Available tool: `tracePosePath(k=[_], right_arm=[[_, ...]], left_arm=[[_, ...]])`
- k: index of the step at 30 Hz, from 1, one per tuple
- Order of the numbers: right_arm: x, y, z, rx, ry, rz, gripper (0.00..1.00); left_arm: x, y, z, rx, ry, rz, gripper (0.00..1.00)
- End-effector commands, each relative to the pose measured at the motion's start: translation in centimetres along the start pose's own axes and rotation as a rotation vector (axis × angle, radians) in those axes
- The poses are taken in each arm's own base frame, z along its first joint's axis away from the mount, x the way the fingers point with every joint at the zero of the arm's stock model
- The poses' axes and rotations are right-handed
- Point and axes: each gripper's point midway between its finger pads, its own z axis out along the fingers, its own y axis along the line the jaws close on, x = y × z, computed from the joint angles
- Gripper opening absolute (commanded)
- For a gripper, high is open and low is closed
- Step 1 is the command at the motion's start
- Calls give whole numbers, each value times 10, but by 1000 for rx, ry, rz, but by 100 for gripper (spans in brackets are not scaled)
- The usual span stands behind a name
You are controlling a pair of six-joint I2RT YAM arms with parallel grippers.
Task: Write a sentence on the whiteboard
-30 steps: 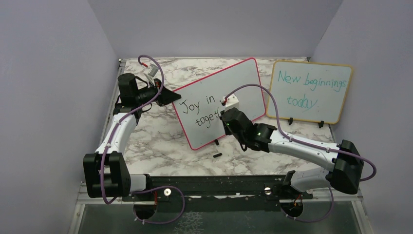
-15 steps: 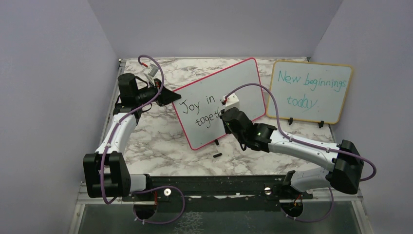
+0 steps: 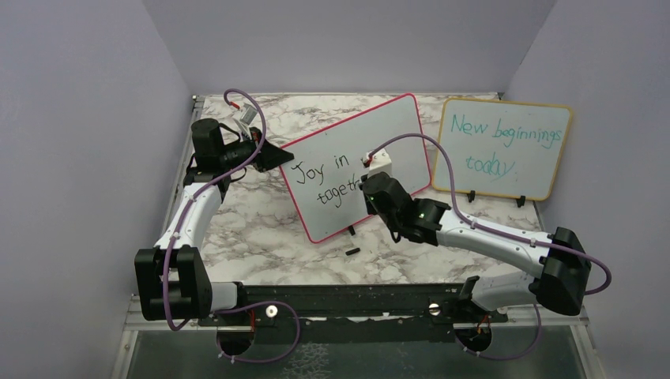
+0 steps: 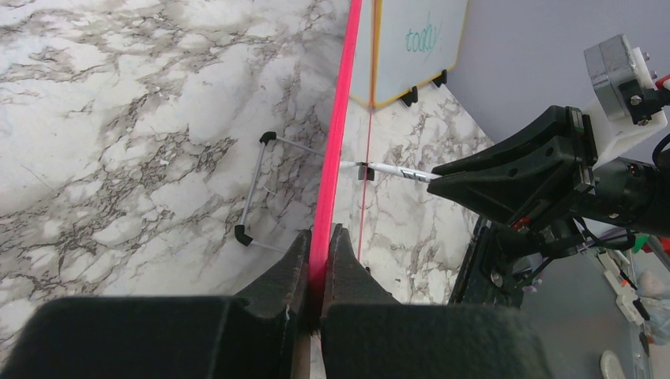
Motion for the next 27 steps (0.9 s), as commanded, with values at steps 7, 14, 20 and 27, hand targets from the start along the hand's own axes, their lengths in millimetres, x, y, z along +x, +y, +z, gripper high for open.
tracePosePath(k=[7, 14, 20, 27], right_arm=[[16, -2, -4, -19, 57, 12, 0], [26, 0, -3, -28, 92, 3, 0], [23, -2, -4, -21, 82, 8, 0], [6, -10, -9, 2, 16, 17, 1]], left_arm=[[24, 33, 3, -129, 49, -1, 0], [24, 34, 3, -130, 50, -2, 0], [24, 33, 3, -130, 50, 0, 0], [24, 33, 2, -131, 51, 1, 0]])
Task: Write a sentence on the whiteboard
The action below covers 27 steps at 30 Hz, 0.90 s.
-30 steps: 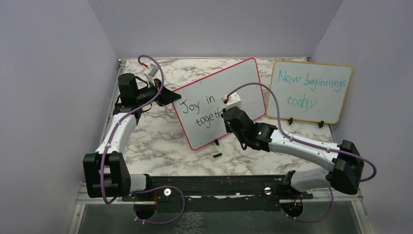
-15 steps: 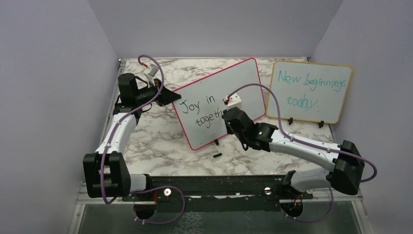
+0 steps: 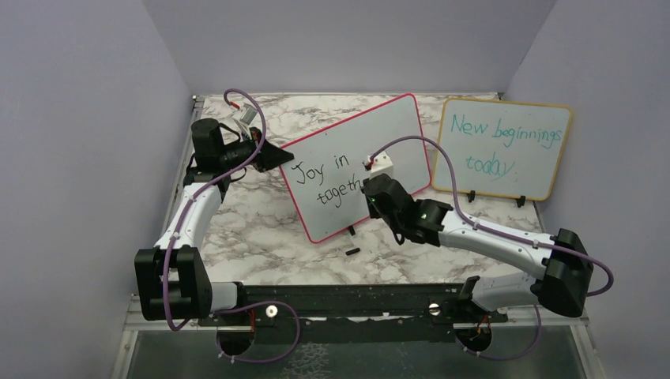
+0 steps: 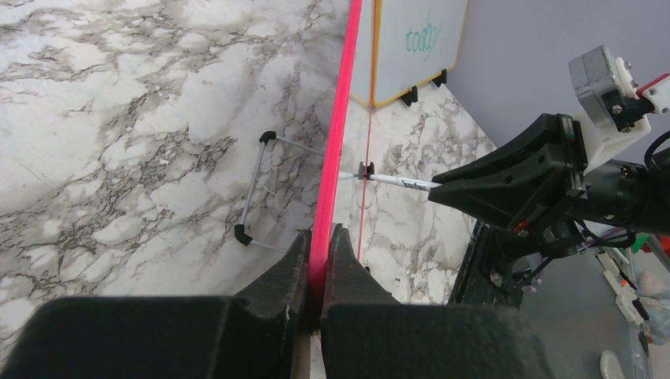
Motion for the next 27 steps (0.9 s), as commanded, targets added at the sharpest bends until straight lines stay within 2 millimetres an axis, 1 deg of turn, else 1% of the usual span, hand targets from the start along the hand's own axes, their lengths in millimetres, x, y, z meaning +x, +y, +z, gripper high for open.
tracePosePath(k=[1, 6, 12, 20, 27], right_arm=[[-12, -11, -7, 24, -53, 18, 0], [-22, -18, -10, 37, -85, 28, 0], [-25, -21, -11, 31, -112, 48, 0], [-26, -19, -8, 14, -117, 52, 0], [-24, -15, -5, -3, -109, 54, 0]], left_arm=[[24, 34, 3, -131, 50, 2, 0], [24, 34, 2, -133, 50, 2, 0], [24, 34, 2, -133, 50, 1, 0], [24, 34, 3, -132, 51, 0, 0], [24, 34, 3, -130, 51, 1, 0]])
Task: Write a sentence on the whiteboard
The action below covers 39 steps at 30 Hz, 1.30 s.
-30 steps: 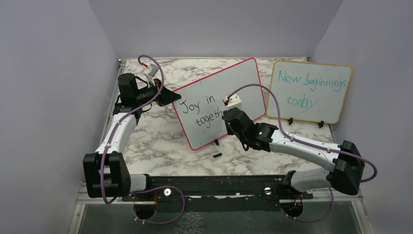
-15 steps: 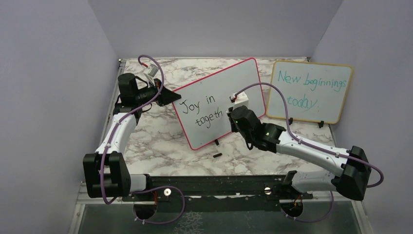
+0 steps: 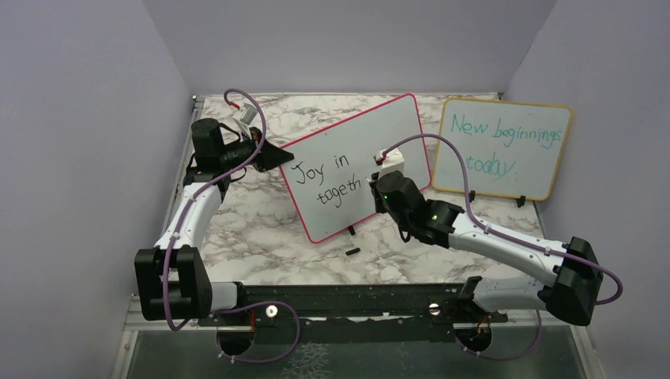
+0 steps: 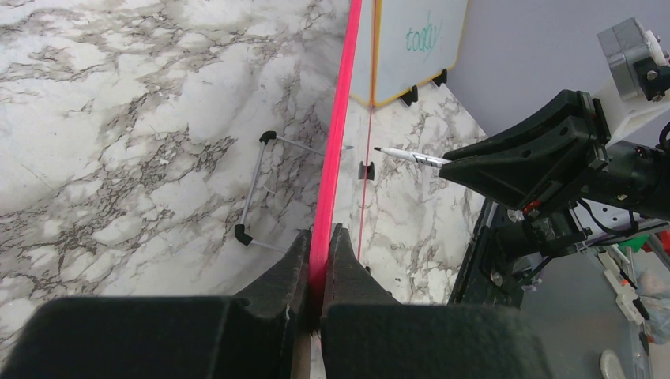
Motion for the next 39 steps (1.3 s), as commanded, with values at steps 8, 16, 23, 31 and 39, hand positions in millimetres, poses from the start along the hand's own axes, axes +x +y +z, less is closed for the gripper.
tracePosePath(k=[8, 16, 23, 31, 39], right_arm=[[0, 9, 6, -37, -1, 8, 0], [5, 13, 10, -48, 17, 6, 0], [9, 10, 13, -31, 26, -1, 0], [14, 4, 15, -2, 35, 4, 0], [9, -11, 11, 54, 19, 7, 1]], left_arm=[[24, 34, 3, -129, 50, 0, 0], [24, 34, 3, -129, 50, -1, 0], [24, 33, 3, -129, 49, 1, 0], [24, 33, 3, -129, 50, 1, 0], [24, 34, 3, -130, 50, 1, 0]])
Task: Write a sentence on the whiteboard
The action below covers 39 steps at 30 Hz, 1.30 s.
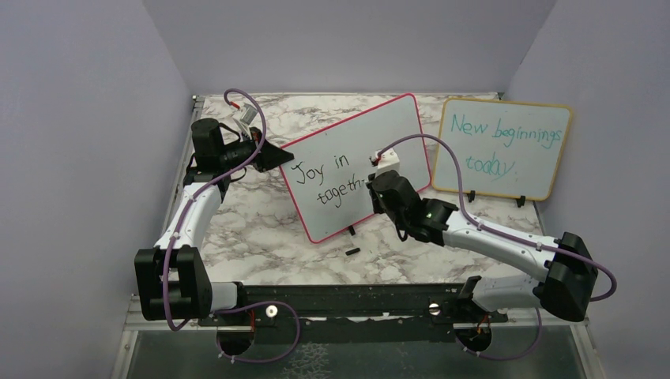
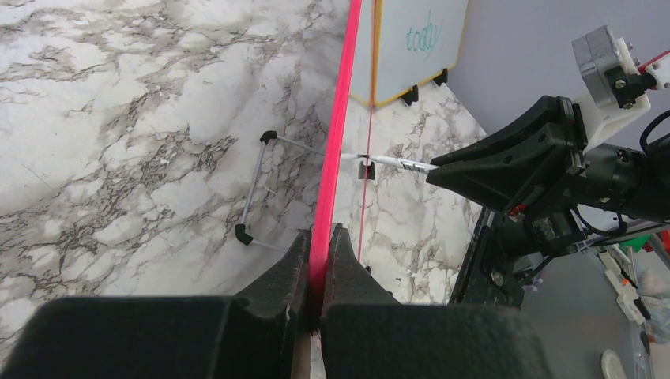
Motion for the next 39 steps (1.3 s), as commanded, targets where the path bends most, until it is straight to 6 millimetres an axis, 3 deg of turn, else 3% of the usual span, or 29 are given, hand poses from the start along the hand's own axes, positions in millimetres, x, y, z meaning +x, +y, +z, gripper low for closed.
tracePosePath(k=[1, 39], right_arm=[[-1, -16, 1, 67, -14, 17, 0], [-26, -9, 0, 32, -92, 40, 0]], left_arm=[[24, 34, 3, -131, 50, -1, 0], [24, 34, 3, -129, 50, -3, 0]])
